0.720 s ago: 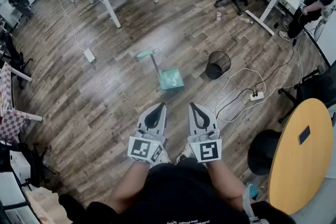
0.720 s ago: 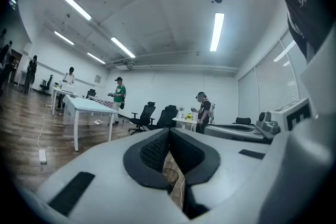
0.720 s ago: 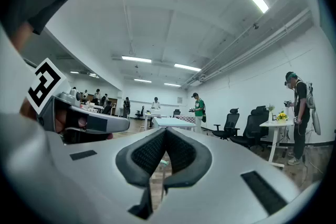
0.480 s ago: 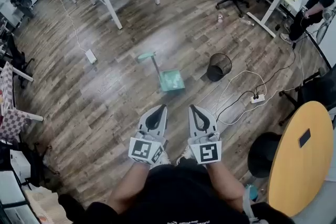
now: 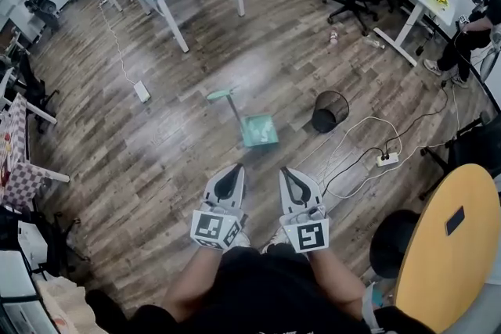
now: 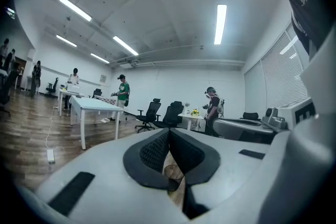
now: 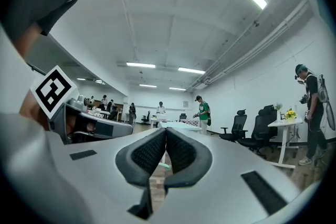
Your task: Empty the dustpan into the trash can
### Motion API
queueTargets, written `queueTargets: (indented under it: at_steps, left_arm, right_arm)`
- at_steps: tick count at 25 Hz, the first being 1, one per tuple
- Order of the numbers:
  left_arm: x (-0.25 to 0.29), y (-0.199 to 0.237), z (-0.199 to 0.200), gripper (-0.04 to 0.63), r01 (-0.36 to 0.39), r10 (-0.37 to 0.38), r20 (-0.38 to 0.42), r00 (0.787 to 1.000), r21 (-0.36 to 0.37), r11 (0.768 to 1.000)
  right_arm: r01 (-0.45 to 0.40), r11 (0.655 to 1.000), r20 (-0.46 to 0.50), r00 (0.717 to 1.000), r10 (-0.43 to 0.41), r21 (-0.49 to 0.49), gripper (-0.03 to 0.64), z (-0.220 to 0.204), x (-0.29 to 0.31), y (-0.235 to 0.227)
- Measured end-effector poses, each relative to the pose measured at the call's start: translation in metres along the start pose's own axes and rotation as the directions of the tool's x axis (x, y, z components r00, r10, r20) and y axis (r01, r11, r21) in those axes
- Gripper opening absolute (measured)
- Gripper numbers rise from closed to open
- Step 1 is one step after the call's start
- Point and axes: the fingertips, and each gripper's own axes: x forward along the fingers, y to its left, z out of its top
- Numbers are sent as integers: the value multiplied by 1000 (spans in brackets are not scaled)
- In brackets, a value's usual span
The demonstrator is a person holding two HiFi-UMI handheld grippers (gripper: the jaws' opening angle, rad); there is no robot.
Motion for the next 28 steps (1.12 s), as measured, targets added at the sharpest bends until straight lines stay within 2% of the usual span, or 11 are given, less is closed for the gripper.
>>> queueTargets:
  at_steps: [6,10,18,28]
  left_arm:
    - [13,17,-1,23,-56,56,-8,998,-13,998]
    - [27,37,-7,23,-65,64,-23,998,-32,997]
    - [74,90,-9,23,-45,44,-42,998,-27,999]
    - [121,154,-4,23,7,-9,-60,998,-37,999]
  right_arm:
    - [-42,999,-19,999,42,5,23,-12,11,-10]
    - [-62,998,-55,996,63,17,24,-26,33,-15]
    - [-101,995,-81,992,102,10,25,-43,104,-21]
    - [-63,998,-135,989,65,20,25,-68,182,-27]
